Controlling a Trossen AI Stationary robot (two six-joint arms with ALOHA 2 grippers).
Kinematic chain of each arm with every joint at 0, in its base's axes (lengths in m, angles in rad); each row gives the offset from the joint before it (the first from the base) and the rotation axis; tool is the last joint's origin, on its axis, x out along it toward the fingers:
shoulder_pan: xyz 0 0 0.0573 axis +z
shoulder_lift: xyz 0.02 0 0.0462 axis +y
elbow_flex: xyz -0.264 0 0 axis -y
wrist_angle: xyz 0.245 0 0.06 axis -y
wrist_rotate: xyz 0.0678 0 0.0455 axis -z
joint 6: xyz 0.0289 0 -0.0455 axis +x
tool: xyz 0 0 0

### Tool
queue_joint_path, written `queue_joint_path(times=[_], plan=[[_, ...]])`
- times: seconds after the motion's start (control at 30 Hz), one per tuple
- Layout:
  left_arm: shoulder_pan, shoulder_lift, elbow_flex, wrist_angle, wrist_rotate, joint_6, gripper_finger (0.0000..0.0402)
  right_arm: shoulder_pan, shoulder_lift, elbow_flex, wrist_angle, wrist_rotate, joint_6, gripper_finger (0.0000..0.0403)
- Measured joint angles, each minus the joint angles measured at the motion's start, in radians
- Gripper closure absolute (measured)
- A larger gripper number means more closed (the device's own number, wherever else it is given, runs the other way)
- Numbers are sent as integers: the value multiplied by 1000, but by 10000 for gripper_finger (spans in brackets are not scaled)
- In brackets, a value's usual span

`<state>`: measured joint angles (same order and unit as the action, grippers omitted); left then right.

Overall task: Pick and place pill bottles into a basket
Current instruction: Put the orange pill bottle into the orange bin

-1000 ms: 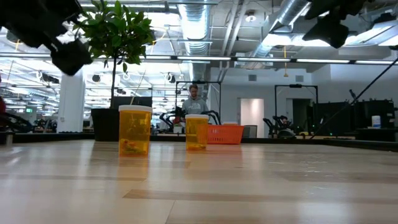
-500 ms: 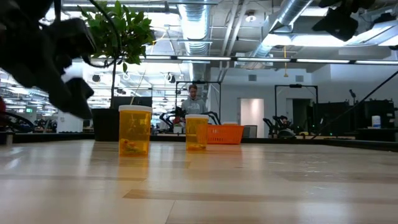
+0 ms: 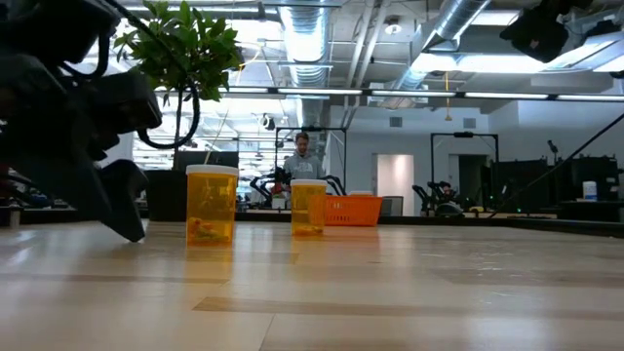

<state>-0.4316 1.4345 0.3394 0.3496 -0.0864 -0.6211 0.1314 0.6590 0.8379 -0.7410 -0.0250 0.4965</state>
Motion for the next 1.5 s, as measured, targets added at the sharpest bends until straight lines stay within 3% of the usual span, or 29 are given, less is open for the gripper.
queue_joint_path(times=[0.13, 0.43, 0.63, 1.0, 1.5], plan=[[-1, -17, 83, -78, 57, 91, 109, 0, 0, 0, 0, 0, -1, 171], [31, -17, 343, -587, 15, 296, 109, 0, 0, 0, -5, 0, -8, 171], [39, -17, 430, -754, -6, 322, 109, 0, 0, 0, -10, -1, -8, 171], [42, -17, 458, -759, -51, 335, 109, 0, 0, 0, -10, -2, -9, 171], [138, -9, 459, -689, -14, 483, 109, 0, 0, 0, -9, -5, -8, 171]])
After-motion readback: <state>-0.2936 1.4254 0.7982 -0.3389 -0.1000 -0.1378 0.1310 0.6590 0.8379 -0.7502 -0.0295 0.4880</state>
